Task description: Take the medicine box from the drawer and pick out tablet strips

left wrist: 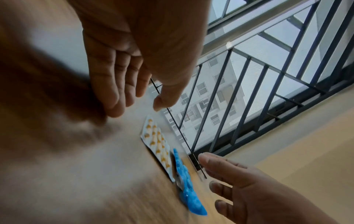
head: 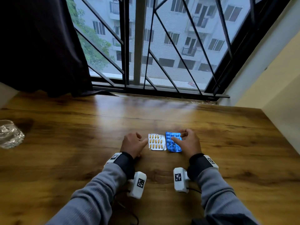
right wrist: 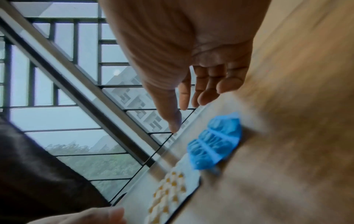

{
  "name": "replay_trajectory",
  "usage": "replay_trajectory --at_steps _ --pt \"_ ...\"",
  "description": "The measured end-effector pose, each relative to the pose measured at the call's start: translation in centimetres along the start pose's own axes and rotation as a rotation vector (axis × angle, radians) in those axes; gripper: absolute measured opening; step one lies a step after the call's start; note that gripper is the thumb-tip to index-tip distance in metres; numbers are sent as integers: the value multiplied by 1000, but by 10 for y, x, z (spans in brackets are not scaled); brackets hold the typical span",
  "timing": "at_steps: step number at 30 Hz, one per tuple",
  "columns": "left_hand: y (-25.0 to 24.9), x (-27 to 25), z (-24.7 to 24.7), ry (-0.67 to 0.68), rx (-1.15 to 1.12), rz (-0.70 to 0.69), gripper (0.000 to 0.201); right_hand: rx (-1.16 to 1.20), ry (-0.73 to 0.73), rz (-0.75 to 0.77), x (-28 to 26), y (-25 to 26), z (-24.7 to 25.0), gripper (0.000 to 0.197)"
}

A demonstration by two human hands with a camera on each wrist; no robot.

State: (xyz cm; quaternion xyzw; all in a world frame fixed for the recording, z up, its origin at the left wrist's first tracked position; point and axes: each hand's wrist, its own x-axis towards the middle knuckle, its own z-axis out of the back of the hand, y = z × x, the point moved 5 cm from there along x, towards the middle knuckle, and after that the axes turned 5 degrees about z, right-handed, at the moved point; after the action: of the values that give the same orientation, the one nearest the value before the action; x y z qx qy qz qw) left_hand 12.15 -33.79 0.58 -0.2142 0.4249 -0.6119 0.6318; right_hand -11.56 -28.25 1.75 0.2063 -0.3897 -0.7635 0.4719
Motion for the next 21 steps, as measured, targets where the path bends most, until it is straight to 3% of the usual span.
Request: replay_trajectory --at_steps 4,11,16,19,21 --pt "37 -11 46 -157 -56 -11 14 45 83 129 -7 48 -40 28" --pt "153 -55 185 -481 -189 116 9 124 490 193 -48 150 -176 22" --pt "218 -72 267 -692 -434 312 26 152 867 278 -92 235 -270 32" --pt "234 -75 304 -795 -527 362 36 101 930 342 -105 274 -323 31" --pt "236 -71 320 -794 -503 351 44 90 914 345 -108 294 -352 30"
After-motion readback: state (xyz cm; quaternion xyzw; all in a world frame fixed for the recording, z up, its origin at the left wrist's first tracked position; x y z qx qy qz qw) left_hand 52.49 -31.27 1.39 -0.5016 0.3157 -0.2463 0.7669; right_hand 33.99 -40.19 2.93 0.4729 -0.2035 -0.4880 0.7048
